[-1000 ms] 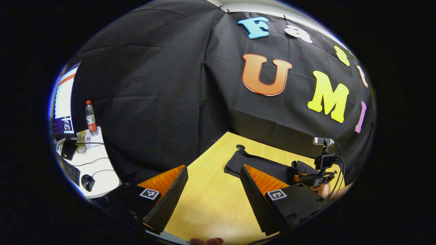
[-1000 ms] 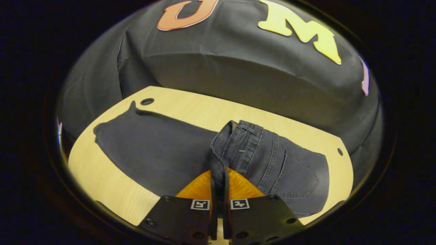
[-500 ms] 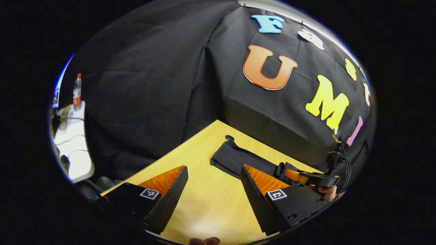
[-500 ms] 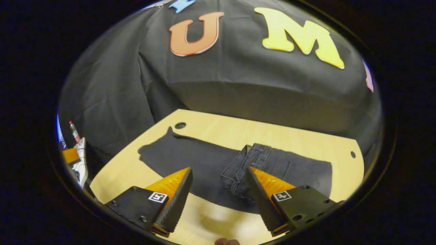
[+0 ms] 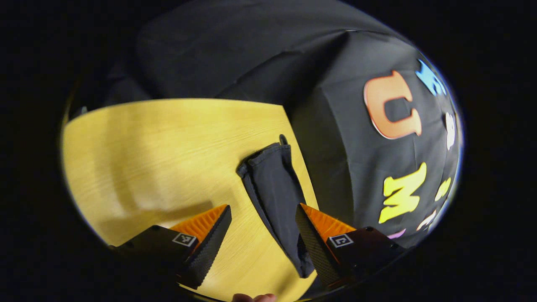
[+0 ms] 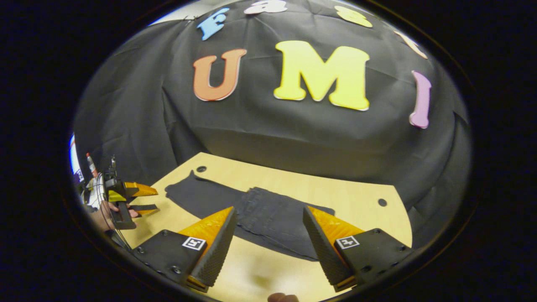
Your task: Grasp the waist and the cuffs of the jeans and fold them to make the two legs overlap; first hold the waist and fold one-third of the jeans toward the cuffs, then hold the cuffs and fold the remaining one-third in the same direction to finish folding.
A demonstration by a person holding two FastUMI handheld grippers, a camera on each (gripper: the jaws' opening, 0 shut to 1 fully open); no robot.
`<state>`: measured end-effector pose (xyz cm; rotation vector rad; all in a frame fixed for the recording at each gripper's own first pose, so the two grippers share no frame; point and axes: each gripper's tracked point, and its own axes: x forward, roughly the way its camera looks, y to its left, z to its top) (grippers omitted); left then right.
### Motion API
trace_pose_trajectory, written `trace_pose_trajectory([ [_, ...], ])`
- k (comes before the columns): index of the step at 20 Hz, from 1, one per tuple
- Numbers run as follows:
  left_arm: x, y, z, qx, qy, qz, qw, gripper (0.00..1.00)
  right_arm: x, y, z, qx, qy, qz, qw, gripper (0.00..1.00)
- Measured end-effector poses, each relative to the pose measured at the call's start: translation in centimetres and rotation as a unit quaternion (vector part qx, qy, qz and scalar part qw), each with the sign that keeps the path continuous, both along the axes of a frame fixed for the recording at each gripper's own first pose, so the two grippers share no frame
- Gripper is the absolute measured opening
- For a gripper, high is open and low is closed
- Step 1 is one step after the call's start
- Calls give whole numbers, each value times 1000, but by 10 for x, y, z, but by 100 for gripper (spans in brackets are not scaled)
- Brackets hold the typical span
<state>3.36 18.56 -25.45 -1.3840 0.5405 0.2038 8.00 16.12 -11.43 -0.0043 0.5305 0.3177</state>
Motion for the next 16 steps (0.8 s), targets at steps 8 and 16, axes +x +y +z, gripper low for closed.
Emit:
trace_pose_trajectory([
  [8,52,2,-11,-104,4,50,993,97,-25,-114,-15,-15,33,-137,990,93],
  [16,85,5,-21,-90,16,70,993,90,-40,-122,-14,1,37,-164,986,93],
])
